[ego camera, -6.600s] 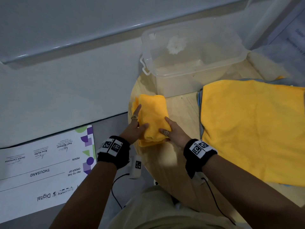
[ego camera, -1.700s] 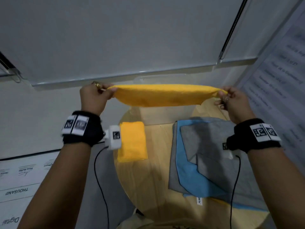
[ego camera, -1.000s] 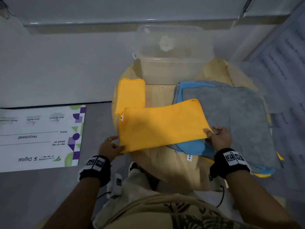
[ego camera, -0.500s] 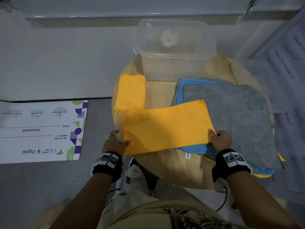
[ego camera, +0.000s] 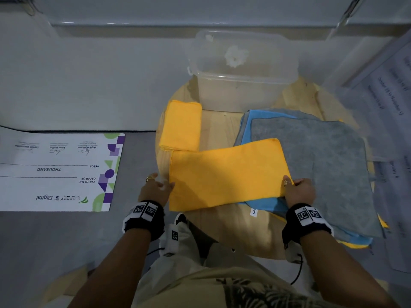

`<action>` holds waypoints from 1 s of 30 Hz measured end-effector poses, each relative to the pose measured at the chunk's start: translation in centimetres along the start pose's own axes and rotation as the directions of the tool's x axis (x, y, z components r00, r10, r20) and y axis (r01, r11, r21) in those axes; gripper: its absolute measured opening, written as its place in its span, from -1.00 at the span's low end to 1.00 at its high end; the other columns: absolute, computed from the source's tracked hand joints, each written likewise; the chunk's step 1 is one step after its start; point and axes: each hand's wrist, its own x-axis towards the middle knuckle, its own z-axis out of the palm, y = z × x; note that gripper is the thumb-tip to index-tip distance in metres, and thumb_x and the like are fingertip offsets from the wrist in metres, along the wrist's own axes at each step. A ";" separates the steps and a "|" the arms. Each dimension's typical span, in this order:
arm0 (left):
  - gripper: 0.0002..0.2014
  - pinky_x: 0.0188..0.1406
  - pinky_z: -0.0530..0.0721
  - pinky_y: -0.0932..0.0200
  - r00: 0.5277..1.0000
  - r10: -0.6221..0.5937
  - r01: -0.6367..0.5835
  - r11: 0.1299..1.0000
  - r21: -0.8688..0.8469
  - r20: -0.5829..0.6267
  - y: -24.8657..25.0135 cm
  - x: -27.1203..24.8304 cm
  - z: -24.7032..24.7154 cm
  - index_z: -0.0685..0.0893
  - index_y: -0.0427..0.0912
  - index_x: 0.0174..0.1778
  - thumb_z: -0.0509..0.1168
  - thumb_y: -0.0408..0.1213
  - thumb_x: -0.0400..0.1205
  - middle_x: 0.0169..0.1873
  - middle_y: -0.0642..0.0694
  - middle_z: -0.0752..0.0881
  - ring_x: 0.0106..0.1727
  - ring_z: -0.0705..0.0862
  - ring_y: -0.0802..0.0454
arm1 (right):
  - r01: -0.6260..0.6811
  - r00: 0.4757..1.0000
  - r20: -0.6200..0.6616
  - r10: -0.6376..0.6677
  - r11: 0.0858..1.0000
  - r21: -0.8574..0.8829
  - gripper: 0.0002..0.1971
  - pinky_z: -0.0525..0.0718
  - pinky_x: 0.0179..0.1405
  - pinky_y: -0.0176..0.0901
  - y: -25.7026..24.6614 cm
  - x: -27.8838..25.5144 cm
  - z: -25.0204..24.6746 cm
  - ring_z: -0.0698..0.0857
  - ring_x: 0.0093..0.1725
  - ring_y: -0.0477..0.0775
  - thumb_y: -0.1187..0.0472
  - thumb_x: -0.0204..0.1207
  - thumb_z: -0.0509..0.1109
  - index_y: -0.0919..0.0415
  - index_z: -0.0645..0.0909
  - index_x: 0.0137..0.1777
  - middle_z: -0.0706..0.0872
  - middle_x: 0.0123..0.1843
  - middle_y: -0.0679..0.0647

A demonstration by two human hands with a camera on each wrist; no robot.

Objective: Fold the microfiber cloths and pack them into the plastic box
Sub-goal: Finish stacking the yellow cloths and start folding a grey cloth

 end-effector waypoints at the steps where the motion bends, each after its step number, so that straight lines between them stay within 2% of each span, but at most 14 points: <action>1: -0.36 0.09 0.61 -0.03 0.998 0.019 -0.020 1.000 -0.021 -0.068 0.6 0.3 -0.3 0.36 -0.21 0.46 0.39 -0.04 0.53 0.16 -0.23 0.69 0.16 0.67 -0.22 | -0.008 0.996 -0.088 0.010 1.000 0.026 -0.63 0.48 -0.07 0.03 -0.5 -0.3 -0.2 0.59 0.12 0.38 0.04 0.52 0.40 0.36 0.45 0.05 0.61 0.13 0.40; 3: -0.46 0.12 0.59 -0.02 0.985 0.088 -0.097 0.994 -0.051 -0.149 2.1 1.2 -0.7 0.46 -0.28 0.38 0.39 -0.15 0.53 0.19 -0.25 0.66 0.18 0.65 -0.23 | 0.057 0.964 -0.263 -0.035 0.996 0.075 -0.62 0.49 -0.07 0.08 -1.6 -1.1 -0.3 0.56 0.14 0.38 0.04 0.48 0.42 0.32 0.41 0.04 0.57 0.15 0.38; 6: -0.51 0.26 0.56 -0.06 0.983 0.155 -0.152 0.988 0.040 -0.102 4.1 3.2 0.0 0.57 -0.33 0.32 0.37 -0.10 0.56 0.23 -0.30 0.64 0.26 0.60 -0.26 | 0.429 0.878 -0.279 -0.389 0.897 0.102 -0.70 0.45 -0.11 -0.02 -3.3 -2.7 1.6 0.56 0.07 0.34 0.11 0.53 0.32 0.37 0.47 0.05 0.58 0.09 0.35; 8: -0.46 0.26 0.54 -0.06 0.992 0.121 -0.115 0.984 0.138 -0.035 5.4 4.2 0.7 0.56 -0.36 0.33 0.30 0.00 0.60 0.26 -0.33 0.63 0.28 0.59 -0.27 | 0.641 0.767 -0.042 -0.640 0.763 0.086 -0.82 0.49 -0.06 0.01 -4.2 -4.5 4.2 0.55 0.06 0.30 0.24 0.54 0.32 0.36 0.52 0.01 0.57 0.07 0.31; 10: -0.41 0.19 0.57 -0.07 0.997 0.065 -0.070 0.976 0.205 0.031 6.3 4.7 1.1 0.52 -0.38 0.36 0.29 0.04 0.60 0.27 -0.35 0.62 0.27 0.61 -0.29 | 0.767 0.581 0.364 -0.728 0.640 0.055 -0.74 0.51 0.18 0.07 -4.3 -6.5 7.1 0.50 0.26 0.31 0.25 0.55 0.35 0.32 0.53 0.20 0.51 0.28 0.29; 12: -0.46 0.10 0.61 -0.08 0.996 0.038 -0.055 0.972 0.230 0.076 6.6 5.2 1.4 0.52 -0.36 0.33 0.34 -0.03 0.58 0.25 -0.35 0.63 0.23 0.62 -0.30 | 0.854 0.402 0.733 -0.548 0.513 -0.084 -0.44 0.26 0.53 0.17 -3.4 -7.8 9.6 0.19 0.59 0.30 -0.01 0.60 0.24 0.18 0.27 0.55 0.18 0.63 0.24; 15: -0.55 -0.13 0.58 0.02 0.992 0.018 -0.054 0.952 0.301 0.122 6.4 5.6 1.2 0.55 -0.36 0.19 0.36 -0.06 0.56 0.13 -0.33 0.67 0.08 0.66 -0.27 | 0.935 0.312 0.863 -0.398 0.289 -0.205 -0.09 -0.18 0.62 0.20 -1.1 -7.9 11.3 -0.24 0.66 0.31 -0.42 0.30 -0.30 -0.03 -0.13 0.66 -0.32 0.67 0.11; 17: -0.58 -0.19 0.52 0.08 0.976 -0.023 -0.069 0.909 0.410 0.217 6.3 5.6 0.8 0.58 -0.35 0.01 0.33 0.02 0.57 -0.08 -0.26 0.68 -0.05 0.66 -0.23 | 0.947 0.294 0.860 -0.418 0.249 -0.203 -0.09 -0.25 0.61 0.17 -0.5 -7.5 11.3 -0.29 0.65 0.29 -0.43 0.30 -0.32 -0.06 -0.19 0.65 -0.41 0.63 0.07; 20: -0.59 -0.20 0.57 0.07 0.910 -0.105 -0.092 0.891 0.444 0.401 6.5 5.6 -0.2 0.52 -0.24 -0.32 0.29 0.07 0.59 -0.34 -0.15 0.61 -0.24 0.63 -0.12 | 0.944 0.300 0.878 -0.372 0.247 -0.218 -0.25 -0.27 0.61 0.11 -1.0 -7.1 10.9 -0.32 0.66 0.19 -0.29 0.57 0.06 -0.10 -0.17 0.65 -0.34 0.68 0.05; 22: -0.71 -0.14 0.68 0.03 0.865 -0.037 -0.070 0.979 0.193 0.500 6.8 5.3 -0.5 0.56 -0.24 -0.18 0.30 -0.04 0.61 -0.19 -0.22 0.67 -0.19 0.67 -0.14 | 0.925 0.315 0.869 -0.382 0.328 -0.191 -0.26 -0.23 0.61 0.12 -1.4 -7.3 10.8 -0.28 0.67 0.16 -0.20 0.56 0.22 -0.10 -0.02 0.65 -0.26 0.70 0.01; 24: -0.83 -0.15 0.73 0.09 0.837 0.059 -0.035 0.998 -0.054 0.544 8.0 4.2 -1.0 0.55 -0.21 -0.01 0.29 -0.17 0.64 -0.05 -0.24 0.67 -0.17 0.69 -0.07 | 0.868 0.356 0.848 -0.393 0.475 -0.144 -0.35 -0.15 0.62 0.12 -2.2 -7.5 10.7 -0.19 0.68 0.12 -0.22 0.52 0.21 -0.07 0.21 0.58 -0.11 0.71 -0.02; 26: -0.79 -0.20 0.77 0.11 0.798 0.113 0.005 0.981 -0.193 0.592 9.5 3.1 -0.7 0.55 -0.27 0.13 0.27 -0.24 0.65 0.03 -0.30 0.69 -0.18 0.71 -0.06 | 0.690 0.446 0.822 -0.354 0.721 -0.064 -0.49 -0.04 0.63 0.12 -3.4 -7.7 10.6 -0.06 0.69 0.10 -0.19 0.59 0.15 0.01 0.42 0.47 0.12 0.68 0.00; 28: -0.75 -0.27 0.81 0.14 0.762 0.097 0.130 0.946 -0.298 0.640 11.0 2.4 0.1 0.52 -0.37 0.20 0.23 -0.30 0.67 0.03 -0.37 0.69 -0.17 0.73 -0.13 | 0.280 0.525 0.816 -0.241 0.954 0.102 -0.35 0.04 0.61 0.14 -4.8 -8.2 9.7 0.11 0.66 0.09 -0.35 0.53 0.09 0.05 0.48 0.45 0.29 0.63 0.04; 30: -0.79 -0.34 0.80 0.16 0.732 0.067 0.255 0.896 -0.364 0.678 12.6 2.1 1.1 0.53 -0.46 0.09 0.18 -0.34 0.68 -0.08 -0.41 0.69 -0.18 0.74 -0.18 | -0.045 0.547 0.822 -0.156 0.976 0.215 -0.14 0.19 0.57 0.17 -5.6 -8.5 8.7 0.32 0.55 0.07 -0.55 0.34 0.07 0.02 0.47 0.47 0.41 0.55 0.02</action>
